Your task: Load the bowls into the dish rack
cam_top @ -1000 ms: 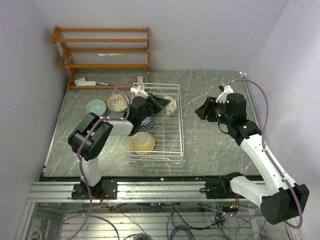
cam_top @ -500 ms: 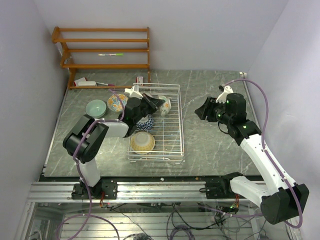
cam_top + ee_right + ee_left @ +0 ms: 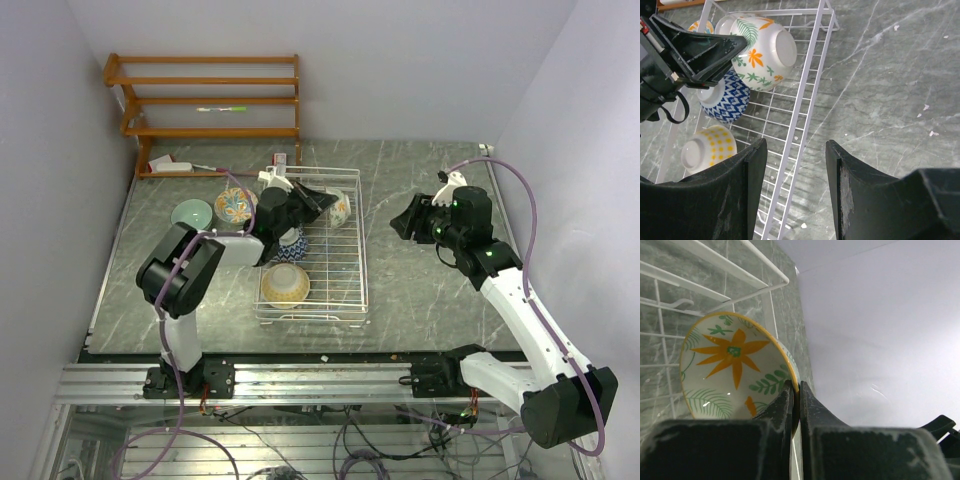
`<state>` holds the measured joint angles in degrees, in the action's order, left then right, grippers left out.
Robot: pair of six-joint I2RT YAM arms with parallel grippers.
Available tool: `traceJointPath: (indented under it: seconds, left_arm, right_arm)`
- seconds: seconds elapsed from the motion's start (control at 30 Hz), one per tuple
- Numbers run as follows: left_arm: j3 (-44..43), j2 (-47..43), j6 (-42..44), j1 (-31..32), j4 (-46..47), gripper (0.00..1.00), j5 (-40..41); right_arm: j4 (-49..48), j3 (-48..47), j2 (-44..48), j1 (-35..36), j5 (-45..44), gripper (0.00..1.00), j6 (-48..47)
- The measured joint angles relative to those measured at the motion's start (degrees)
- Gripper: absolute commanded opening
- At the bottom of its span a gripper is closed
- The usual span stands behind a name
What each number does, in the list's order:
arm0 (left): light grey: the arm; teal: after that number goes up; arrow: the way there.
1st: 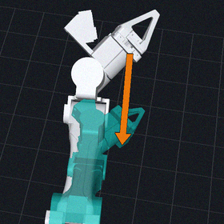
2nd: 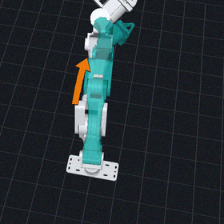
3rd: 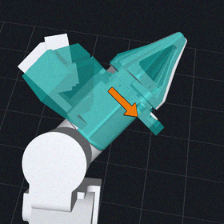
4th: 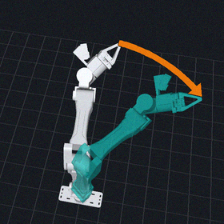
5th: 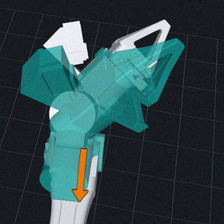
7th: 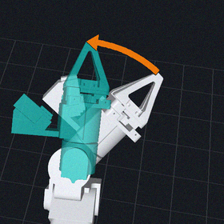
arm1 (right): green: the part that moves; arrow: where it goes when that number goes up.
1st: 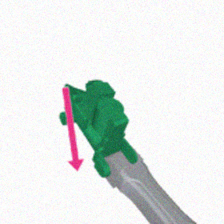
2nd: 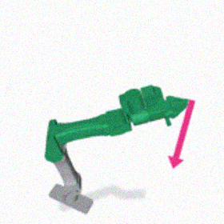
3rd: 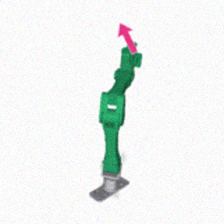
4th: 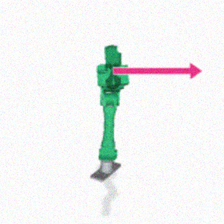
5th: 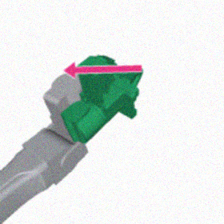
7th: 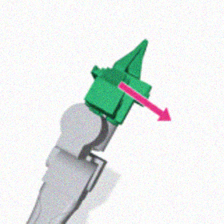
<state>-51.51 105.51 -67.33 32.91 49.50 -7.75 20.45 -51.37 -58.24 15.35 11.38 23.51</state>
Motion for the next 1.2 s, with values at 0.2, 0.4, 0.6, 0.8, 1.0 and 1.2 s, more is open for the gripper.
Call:
traceJointPath:
  seconds: [0.2, 0.4, 0.6, 0.8, 1.0, 1.2]
  left_arm:
    - [-5.1, 3.4, -1.0, 1.2, -2.4, 0.07, -0.2]
    - [-5.5, 7.6, -4.9, 1.4, 4.9, 0.08, -0.5]
    - [-3.8, 6.1, -4.0, 1.4, 4.1, 0.27, 0.2]
    - [-1.2, 2.9, -1.4, 1.3, 0.1, 0.28, 1.0]
    - [1.6, 1.4, -0.6, 0.7, 0.5, 0.31, 1.0]
    - [5.4, 0.8, -0.3, 0.3, 0.2, 0.35, 0.7]
  right_arm:
    - [0.0, 0.0, -0.1, 0.0, -0.2, 0.50, 0.0]
    - [0.0, 0.0, -0.1, -0.2, -0.2, 0.50, 0.0]
    - [-0.1, 0.1, -0.2, -0.3, -0.2, 0.50, 0.0]
    - [-0.5, 0.5, -0.2, -0.3, 0.0, 0.50, 0.0]
    - [-0.9, 1.0, -0.2, -0.4, 0.3, 0.50, 0.0]
    - [-0.9, 1.1, -0.2, -0.5, 0.5, 0.50, 0.0]
